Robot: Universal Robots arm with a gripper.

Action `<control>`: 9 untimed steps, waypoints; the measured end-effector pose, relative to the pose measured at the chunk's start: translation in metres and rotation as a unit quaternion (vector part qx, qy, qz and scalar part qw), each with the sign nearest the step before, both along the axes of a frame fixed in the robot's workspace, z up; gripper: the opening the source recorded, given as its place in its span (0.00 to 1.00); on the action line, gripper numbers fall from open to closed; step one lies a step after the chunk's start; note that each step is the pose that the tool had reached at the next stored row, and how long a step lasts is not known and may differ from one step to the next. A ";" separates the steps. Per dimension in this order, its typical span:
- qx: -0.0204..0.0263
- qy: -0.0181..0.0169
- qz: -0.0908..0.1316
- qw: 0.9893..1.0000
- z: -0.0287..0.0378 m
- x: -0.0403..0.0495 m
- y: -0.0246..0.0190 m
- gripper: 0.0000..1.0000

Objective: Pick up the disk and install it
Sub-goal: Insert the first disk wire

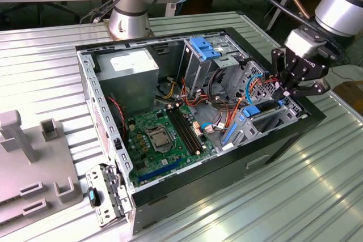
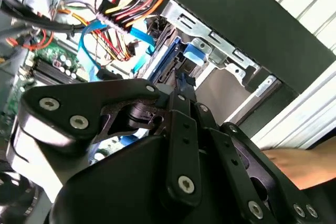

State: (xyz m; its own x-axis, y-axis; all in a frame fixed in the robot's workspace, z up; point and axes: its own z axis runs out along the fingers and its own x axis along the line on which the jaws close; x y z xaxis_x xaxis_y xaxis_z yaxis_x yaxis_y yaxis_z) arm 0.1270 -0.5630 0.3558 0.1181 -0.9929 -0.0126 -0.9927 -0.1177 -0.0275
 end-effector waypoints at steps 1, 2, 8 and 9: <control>0.000 0.000 0.009 1.000 0.0000 0.0000 0.0000 0.11; 0.000 0.000 0.023 1.000 0.0000 0.0013 0.0000 0.11; -0.001 0.000 0.025 1.000 0.0034 0.0077 0.0099 0.11; -0.001 0.000 0.025 1.000 0.0056 0.0079 0.0108 0.11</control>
State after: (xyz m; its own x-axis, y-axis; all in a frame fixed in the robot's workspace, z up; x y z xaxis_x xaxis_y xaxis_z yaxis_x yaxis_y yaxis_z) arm 0.1349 -0.5522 0.3614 0.1673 -0.9858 -0.0105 -0.9856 -0.1670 -0.0272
